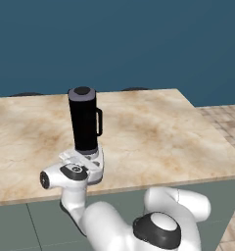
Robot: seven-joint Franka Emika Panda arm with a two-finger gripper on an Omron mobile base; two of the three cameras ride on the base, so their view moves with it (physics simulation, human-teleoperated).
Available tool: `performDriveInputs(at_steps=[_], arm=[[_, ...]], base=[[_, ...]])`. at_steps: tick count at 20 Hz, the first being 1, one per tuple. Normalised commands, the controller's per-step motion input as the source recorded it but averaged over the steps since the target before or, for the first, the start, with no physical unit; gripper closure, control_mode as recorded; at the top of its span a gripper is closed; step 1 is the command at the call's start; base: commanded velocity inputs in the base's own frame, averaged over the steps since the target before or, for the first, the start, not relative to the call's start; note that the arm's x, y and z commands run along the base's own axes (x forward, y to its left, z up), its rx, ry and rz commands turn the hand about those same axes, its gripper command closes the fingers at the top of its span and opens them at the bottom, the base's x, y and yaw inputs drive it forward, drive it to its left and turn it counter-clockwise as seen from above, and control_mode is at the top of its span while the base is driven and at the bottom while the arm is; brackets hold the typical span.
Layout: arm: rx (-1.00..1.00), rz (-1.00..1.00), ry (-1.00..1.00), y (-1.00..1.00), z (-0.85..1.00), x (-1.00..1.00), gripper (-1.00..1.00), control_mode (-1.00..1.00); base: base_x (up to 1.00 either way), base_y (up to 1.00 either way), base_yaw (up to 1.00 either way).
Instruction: Grab the onion and garlic from the fridge, place them in the blender, close the lid, and turn on the blender to create a marinade.
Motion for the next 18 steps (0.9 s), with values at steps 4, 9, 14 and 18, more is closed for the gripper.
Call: performDriveInputs(at_steps=[4,9,14,18], arm=[[0.03,0.0,-0.08,0.0,0.13,-0.54,-1.0,-1.0],[0.0,0.0,-0.16,0.0,0.69,-0.64,-1.0,-1.0],[0.0,0.0,-0.16,-0.01,0.75,-0.71,-1.0,-1.0],[0.0,-0.02,-0.16,-0.15,0.63,-0.78,-1.0,-1.0]], base=[[0.0,0.0,0.0],[0.0,0.0,0.0],[0.0,0.0,0.0],[0.0,0.0,0.0]])
